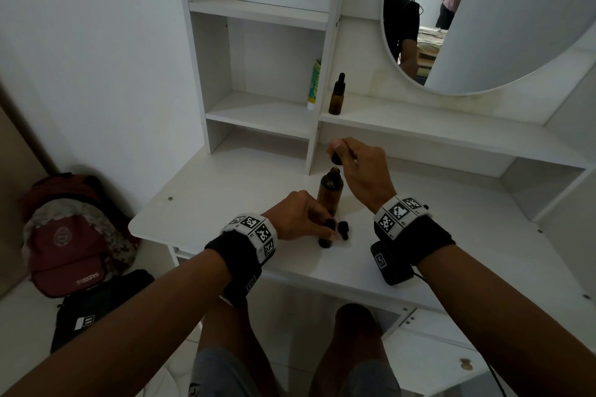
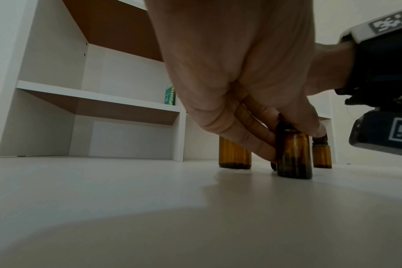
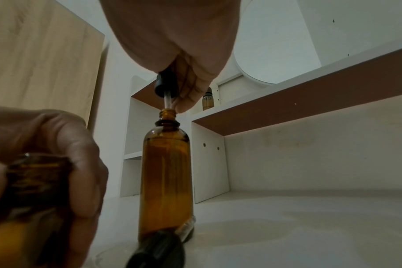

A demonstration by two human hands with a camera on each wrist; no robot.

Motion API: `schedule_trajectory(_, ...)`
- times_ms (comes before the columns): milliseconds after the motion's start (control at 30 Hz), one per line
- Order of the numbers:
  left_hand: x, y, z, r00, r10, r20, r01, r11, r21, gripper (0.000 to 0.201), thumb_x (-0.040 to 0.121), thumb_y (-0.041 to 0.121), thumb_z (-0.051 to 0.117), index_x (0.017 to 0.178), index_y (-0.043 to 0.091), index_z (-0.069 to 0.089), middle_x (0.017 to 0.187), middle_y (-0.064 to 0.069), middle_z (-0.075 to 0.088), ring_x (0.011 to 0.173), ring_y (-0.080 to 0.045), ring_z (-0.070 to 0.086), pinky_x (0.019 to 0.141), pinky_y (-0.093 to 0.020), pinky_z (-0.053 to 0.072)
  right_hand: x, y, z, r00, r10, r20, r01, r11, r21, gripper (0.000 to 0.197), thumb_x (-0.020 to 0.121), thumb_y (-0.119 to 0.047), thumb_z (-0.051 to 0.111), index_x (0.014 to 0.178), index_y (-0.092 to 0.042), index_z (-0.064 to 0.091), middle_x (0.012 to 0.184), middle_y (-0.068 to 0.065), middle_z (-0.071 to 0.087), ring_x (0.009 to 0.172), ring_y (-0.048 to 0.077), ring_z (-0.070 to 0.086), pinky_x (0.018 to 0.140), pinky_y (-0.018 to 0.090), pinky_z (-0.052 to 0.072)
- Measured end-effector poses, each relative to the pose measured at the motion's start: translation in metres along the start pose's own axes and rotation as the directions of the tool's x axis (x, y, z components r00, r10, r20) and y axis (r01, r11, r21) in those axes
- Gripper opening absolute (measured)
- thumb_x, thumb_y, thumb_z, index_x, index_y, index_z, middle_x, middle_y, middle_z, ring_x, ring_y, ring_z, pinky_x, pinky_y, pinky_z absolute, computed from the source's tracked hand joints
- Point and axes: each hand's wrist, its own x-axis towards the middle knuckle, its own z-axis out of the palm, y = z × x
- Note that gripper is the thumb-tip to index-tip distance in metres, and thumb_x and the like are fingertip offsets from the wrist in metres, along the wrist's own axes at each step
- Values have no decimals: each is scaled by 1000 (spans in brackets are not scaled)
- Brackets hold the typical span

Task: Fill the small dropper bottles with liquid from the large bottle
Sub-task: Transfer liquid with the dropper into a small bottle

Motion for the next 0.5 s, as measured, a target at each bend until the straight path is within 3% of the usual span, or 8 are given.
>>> schedule_trajectory(333,0,0,1,1000,-1,-5,1,1000,-11,27,76,25,84,100,13,79,95,2,78,85,-3,70,86,-20,56,-1,-1,-1,999,-20,-29,20,1000,-1,35,103,-25,44,88,-5,68,77,5,70,69,15,68,67,23,56)
schedule_trajectory(500,1,-1,1,1000,-2,-5,2,1000,-6,27,76,25,84,100,14,79,95,3,78,85,-3,71,86,-20,56,-1,-2,-1,1000,10,-4,-11,1000,-16,34,103,-26,45,90,-5,69,80,5,71,71,11,68,67,12,54)
